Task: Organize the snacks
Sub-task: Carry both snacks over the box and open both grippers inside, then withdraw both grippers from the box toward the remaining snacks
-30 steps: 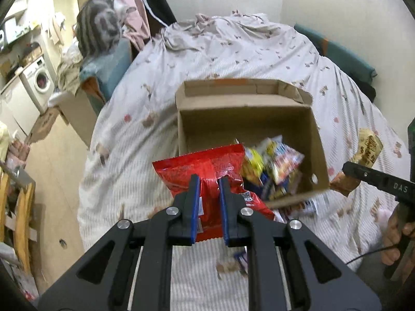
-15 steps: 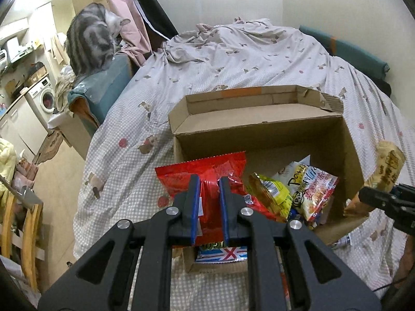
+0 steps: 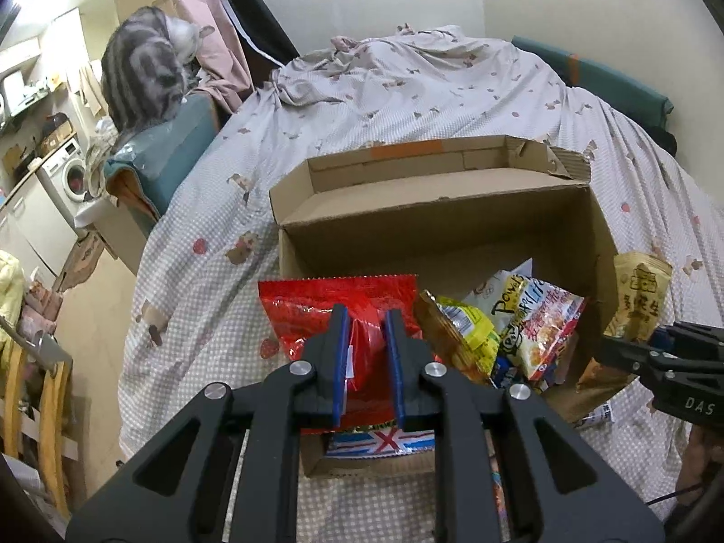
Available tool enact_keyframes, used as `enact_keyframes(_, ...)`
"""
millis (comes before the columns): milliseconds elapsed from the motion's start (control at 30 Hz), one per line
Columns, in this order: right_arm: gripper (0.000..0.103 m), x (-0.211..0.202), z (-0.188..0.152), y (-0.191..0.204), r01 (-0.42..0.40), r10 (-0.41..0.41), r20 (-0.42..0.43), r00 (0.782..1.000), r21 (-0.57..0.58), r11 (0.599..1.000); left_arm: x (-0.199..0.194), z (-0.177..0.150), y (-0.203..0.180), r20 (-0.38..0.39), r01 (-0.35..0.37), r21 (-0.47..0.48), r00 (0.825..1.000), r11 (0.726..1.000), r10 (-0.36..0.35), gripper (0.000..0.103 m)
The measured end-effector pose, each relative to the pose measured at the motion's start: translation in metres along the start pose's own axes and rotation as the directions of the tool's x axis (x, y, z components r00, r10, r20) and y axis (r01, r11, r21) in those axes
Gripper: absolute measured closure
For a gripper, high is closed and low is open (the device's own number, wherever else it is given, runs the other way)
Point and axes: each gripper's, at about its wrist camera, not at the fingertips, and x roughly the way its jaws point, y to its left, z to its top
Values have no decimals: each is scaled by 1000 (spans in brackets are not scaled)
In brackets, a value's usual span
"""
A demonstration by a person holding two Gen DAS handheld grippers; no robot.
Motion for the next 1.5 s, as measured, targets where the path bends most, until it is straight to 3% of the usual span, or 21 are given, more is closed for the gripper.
enact_keyframes(433,64,3,2,2,-13,13,1,1000,-6,1000,2,-3,3,-21,24,-39,999,999,-25,88)
enact_keyframes(533,64,1,5,2,12,-11,16,1000,-23,1000,3,-4,7,-35,35,-57,999,998,-37,82)
enact_keyframes(633,63,-8,10,1,20,-18,61,998,-29,999,2,-3,7,-25,-11,-47,1000,999,10,73)
enact_keyframes(700,45,-11,11,-1,34,-33,87,996,-19,999,0,-3,7,-16,-8,-56,1000,998,7,54)
enact_keyframes(733,29,-13,12,-2,49,-47,96,994,-20,999,-1,-3,8,-12,0,-68,1000,998,-1,47)
enact_keyframes(767,22,-14,13,-2,69,-66,109,992,-24,997,-2,-3,10,-8,4,-79,1000,997,-5,33)
enact_keyframes(833,20,-18,15,-3,60,-57,129,990,-20,998,-4,-3,13,5,10,-105,1000,994,-10,24)
enact_keyframes(1500,17,-38,6,-12,63,-66,130,989,32,998,-19,-13,17,-9,41,-130,999,991,-42,23)
